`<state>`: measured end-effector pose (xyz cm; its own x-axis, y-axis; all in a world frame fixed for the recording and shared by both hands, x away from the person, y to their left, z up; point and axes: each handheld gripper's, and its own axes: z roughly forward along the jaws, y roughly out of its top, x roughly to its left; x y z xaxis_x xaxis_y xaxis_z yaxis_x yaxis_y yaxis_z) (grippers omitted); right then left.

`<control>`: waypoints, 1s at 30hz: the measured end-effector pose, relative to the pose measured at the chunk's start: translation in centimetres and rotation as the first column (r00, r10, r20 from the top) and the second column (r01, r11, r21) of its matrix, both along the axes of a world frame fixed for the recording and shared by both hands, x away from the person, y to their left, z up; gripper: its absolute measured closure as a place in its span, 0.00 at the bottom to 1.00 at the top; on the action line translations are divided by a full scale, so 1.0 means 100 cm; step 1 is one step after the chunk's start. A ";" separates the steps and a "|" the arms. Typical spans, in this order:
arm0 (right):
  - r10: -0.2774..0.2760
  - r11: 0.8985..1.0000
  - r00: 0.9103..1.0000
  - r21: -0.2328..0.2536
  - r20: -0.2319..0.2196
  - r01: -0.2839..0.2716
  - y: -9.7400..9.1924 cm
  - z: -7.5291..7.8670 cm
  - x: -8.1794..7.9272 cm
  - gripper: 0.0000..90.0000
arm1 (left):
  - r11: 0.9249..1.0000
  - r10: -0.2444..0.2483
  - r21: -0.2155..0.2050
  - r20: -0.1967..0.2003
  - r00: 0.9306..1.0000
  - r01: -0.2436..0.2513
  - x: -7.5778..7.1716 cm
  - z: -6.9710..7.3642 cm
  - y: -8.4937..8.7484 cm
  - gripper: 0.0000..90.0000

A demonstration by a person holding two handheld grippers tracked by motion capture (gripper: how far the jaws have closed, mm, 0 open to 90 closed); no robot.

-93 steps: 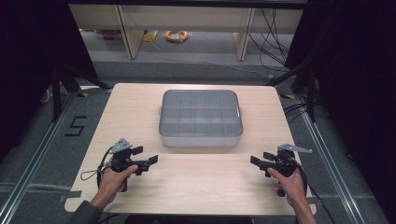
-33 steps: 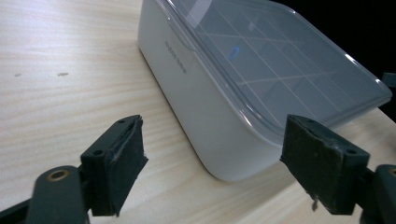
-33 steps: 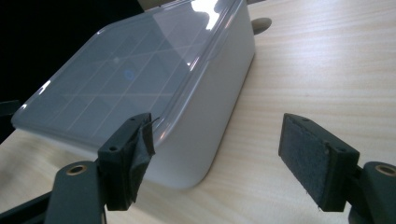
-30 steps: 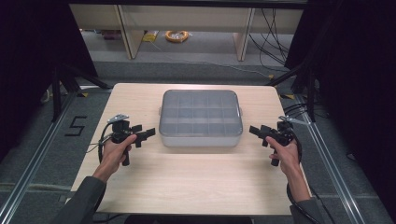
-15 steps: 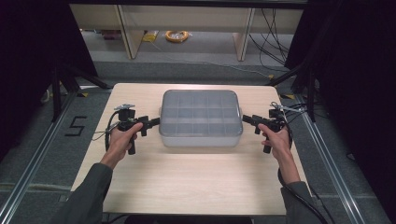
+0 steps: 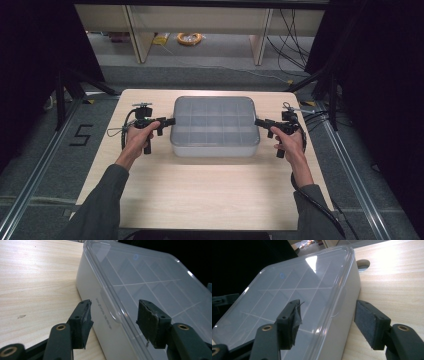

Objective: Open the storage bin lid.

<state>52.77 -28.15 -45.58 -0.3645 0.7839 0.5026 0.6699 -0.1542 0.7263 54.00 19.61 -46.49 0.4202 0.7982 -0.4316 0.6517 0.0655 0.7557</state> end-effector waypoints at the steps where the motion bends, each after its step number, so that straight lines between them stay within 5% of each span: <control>1: 0.000 1.000 1.000 0.000 0.000 0.000 0.000 0.000 0.000 0.45 | 1.000 0.003 -0.005 -0.003 1.000 -0.003 0.002 -0.001 -0.001 0.50; 5: 0.015 1.000 1.000 -0.023 0.013 -0.015 -0.001 -0.005 0.007 0.46 | 1.000 0.004 -0.022 -0.023 1.000 -0.004 0.008 -0.002 -0.003 0.51; 12: 0.032 0.998 0.999 0.046 -0.011 -0.032 0.005 -0.011 0.015 0.54 | 0.999 0.006 -0.047 -0.027 1.000 -0.007 0.012 -0.004 -0.005 0.57; 16: 0.007 0.999 1.000 0.041 -0.014 -0.006 0.007 -0.012 0.016 0.56 | 0.998 -0.003 -0.060 -0.026 1.000 0.001 0.013 -0.006 -0.007 0.58; 22: -0.007 0.997 0.999 0.080 -0.033 0.009 0.009 -0.013 0.014 0.59 | 0.999 0.020 -0.041 -0.007 1.000 -0.021 0.013 -0.004 -0.010 0.62; 24: -0.029 0.991 0.995 0.127 -0.097 0.041 0.012 -0.008 0.010 0.62 | 0.998 0.034 -0.047 -0.004 0.999 -0.034 0.013 -0.004 -0.010 0.64; 25: -0.014 0.996 1.000 0.085 -0.015 0.015 0.008 -0.012 0.013 0.64 | 0.998 0.037 -0.057 -0.012 0.999 -0.038 0.013 -0.004 -0.010 0.65; 26: -0.030 0.993 0.998 0.117 -0.048 0.035 0.009 -0.008 0.010 0.66 | 0.997 0.039 -0.072 -0.016 0.999 -0.040 0.013 -0.004 -0.010 0.66; 28: -0.031 0.993 0.999 0.109 -0.038 0.035 0.008 -0.006 0.010 0.66 | 0.994 0.040 -0.105 -0.018 0.999 -0.042 0.013 -0.006 -0.011 0.66; 30: -0.035 0.991 0.996 0.127 -0.077 0.045 0.010 -0.003 0.007 0.65 | 0.994 0.048 -0.095 -0.016 0.999 -0.049 0.012 -0.005 -0.012 0.66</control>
<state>53.52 -27.14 -45.87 -0.2920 0.7241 0.6248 0.7128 -0.2708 0.6470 55.25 18.40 -47.03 0.3756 0.7722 -0.5126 0.6566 0.1686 0.7352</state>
